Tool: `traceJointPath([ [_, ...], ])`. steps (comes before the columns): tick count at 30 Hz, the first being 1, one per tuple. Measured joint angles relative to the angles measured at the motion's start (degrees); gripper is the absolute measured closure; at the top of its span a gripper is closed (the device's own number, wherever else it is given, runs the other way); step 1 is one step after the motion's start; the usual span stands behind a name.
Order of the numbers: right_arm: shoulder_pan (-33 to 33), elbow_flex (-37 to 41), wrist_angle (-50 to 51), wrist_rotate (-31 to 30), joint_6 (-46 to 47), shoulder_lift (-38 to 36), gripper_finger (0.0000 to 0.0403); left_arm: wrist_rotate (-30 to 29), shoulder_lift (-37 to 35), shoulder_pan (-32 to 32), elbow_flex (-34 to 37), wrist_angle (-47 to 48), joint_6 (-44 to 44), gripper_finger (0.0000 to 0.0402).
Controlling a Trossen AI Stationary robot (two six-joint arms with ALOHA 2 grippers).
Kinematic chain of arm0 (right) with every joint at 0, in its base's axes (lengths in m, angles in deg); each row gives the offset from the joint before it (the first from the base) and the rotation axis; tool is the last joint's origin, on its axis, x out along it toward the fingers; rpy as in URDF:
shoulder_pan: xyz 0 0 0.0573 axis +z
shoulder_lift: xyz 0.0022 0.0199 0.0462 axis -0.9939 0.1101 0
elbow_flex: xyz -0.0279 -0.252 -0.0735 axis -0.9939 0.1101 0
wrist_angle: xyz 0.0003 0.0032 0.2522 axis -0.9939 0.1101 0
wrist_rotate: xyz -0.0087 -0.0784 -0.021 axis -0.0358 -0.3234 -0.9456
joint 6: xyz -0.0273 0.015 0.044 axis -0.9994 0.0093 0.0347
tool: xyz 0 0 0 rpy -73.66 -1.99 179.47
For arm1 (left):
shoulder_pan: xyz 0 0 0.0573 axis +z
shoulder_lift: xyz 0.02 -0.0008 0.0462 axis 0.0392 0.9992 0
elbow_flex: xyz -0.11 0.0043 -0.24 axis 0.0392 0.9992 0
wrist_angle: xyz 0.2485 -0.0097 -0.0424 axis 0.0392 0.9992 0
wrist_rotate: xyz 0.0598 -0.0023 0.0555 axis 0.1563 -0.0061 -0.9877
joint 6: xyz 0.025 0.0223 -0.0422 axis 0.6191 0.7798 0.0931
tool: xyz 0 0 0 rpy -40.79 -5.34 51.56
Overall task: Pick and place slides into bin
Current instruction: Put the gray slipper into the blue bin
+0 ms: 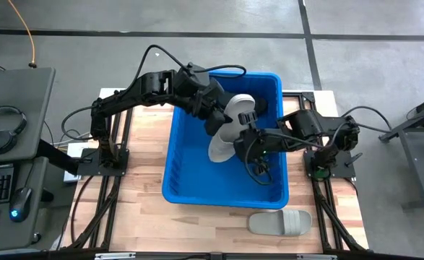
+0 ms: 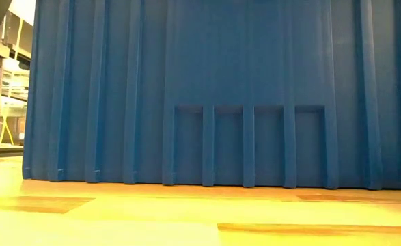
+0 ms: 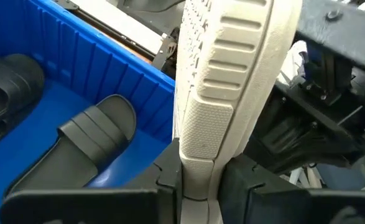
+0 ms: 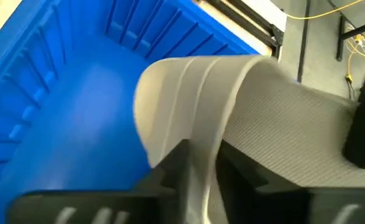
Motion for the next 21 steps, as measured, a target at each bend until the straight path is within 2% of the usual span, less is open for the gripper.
traceJointPath([
  [6, -0.02, -0.82, -5.11, -3.1, 0.89, -1.68, 0.0246, -0.07, -0.04, 0.0, -0.02, 0.76, 0.28, 0.0351],
  [10, -0.02, -0.82, -10.14, -5.58, 3.16, -4.75, 0.0206, -2.36, -0.04, -0.07, -0.02, 1.55, 0.7, 0.034],
  [13, -0.02, -0.8, -10.62, -8.66, 8.74, -7.7, 0.0196, -6.07, -0.04, -0.01, -0.02, 1.95, 1.76, 0.0346],
  [16, -0.04, -0.7, -11.01, -8.6, 14.69, -11.49, 0.0198, -9.9, -0.41, 0.39, 0.0, -1.02, 2.01, 0.0354],
  [21, 0.94, 0.88, -13.8, -8.34, 19.0, -15.75, 0.0213, -10.52, -1.62, 1.46, -0.03, -11.51, 2.38, 0.0349],
])
